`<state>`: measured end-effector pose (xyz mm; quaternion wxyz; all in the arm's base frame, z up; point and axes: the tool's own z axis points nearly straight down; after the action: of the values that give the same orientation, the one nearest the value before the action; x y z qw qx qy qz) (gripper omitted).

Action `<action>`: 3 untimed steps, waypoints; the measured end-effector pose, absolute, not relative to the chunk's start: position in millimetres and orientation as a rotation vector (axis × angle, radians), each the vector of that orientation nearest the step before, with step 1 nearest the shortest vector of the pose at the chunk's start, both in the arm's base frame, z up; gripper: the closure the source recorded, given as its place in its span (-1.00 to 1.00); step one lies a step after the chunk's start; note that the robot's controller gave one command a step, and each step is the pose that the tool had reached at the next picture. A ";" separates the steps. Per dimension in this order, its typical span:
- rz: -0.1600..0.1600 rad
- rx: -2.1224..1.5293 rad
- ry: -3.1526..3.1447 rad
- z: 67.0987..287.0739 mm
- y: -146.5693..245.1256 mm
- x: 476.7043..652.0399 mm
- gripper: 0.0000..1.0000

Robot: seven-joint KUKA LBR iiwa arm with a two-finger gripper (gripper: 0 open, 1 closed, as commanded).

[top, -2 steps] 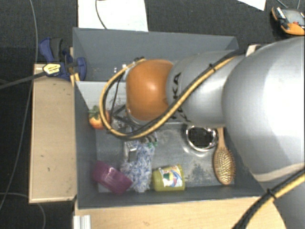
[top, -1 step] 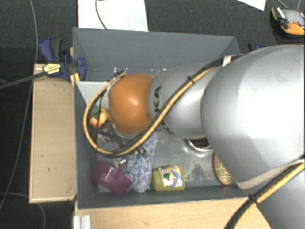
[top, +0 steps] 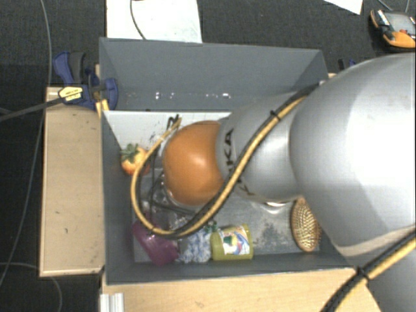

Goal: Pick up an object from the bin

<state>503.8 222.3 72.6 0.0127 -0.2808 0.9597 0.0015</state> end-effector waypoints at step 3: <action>0.016 -0.837 3.007 69.3 240.6 527.2 -1.00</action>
Offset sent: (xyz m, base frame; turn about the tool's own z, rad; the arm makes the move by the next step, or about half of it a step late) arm 0.0035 -0.0171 0.0312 0.0131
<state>527.2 240.6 69.3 0.0100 -0.2680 0.9634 0.0053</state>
